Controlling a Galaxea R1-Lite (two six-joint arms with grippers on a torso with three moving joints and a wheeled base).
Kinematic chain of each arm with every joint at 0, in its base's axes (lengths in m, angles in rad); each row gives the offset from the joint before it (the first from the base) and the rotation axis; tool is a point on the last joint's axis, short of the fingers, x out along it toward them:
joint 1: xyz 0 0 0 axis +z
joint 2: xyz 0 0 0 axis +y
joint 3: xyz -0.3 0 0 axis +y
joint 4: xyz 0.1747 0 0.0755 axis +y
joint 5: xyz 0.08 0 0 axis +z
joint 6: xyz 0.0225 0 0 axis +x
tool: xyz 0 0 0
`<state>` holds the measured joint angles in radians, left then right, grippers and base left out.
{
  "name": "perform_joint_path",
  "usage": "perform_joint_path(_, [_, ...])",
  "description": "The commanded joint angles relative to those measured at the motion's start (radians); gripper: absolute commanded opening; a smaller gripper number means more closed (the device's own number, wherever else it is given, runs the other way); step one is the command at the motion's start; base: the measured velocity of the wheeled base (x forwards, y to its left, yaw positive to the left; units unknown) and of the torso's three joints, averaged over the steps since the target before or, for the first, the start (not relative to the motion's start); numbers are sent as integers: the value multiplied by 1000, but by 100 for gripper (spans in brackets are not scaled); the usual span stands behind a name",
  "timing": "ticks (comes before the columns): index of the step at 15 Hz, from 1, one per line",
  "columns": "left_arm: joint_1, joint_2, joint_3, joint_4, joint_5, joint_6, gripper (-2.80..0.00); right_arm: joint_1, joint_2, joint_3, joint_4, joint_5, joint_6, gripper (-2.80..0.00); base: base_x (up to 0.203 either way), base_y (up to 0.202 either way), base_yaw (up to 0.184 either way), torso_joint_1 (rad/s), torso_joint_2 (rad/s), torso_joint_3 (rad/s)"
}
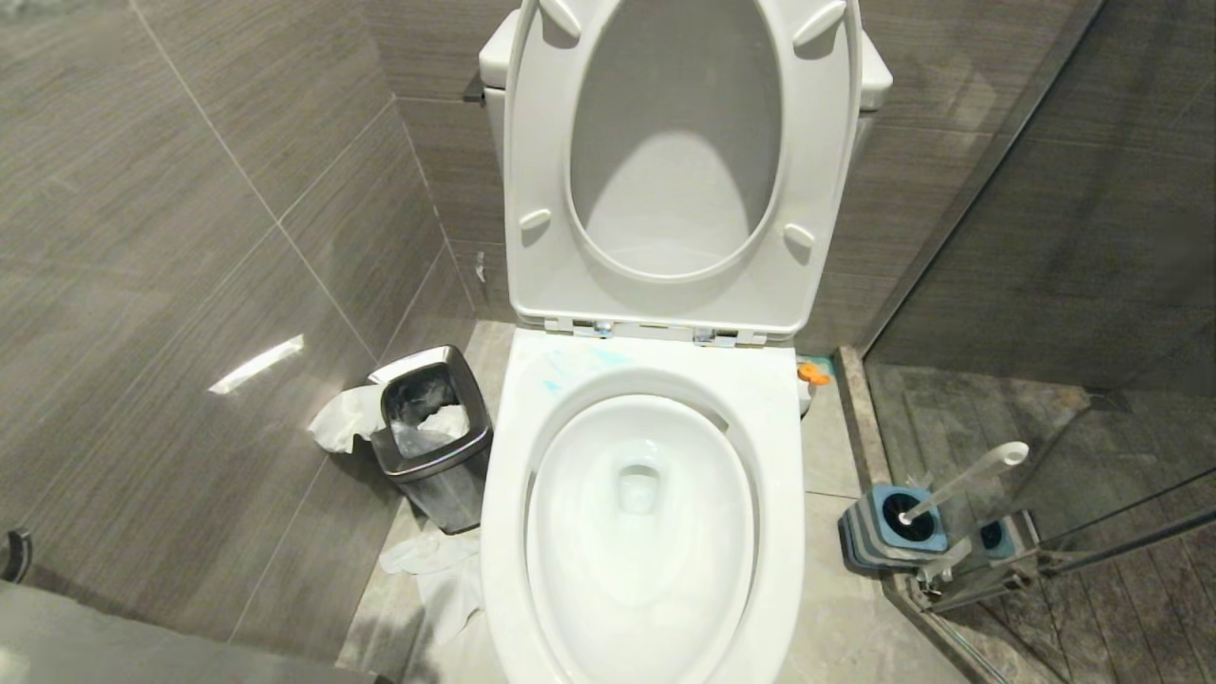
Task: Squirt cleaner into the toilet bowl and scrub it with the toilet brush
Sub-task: Pour in the cleaning agent
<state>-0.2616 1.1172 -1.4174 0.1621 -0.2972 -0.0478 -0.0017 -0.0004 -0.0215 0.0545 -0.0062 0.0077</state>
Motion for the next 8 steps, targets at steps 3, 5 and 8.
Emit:
perform_joint_path(3, [56,-176,-5,-1,-5,25,-280,0,0,0,1,0,0,-280,0,0,0,0,0,0])
perform_joint_path(5, [73,-257,1,5,-7,23,-280,0,0,0,-1,0,0,-280,0,0,0,0,0,0])
perform_joint_path(8, [120,-393,19,38,-12,14,-280,0,0,0,1,0,0,-280,0,0,0,0,0,0])
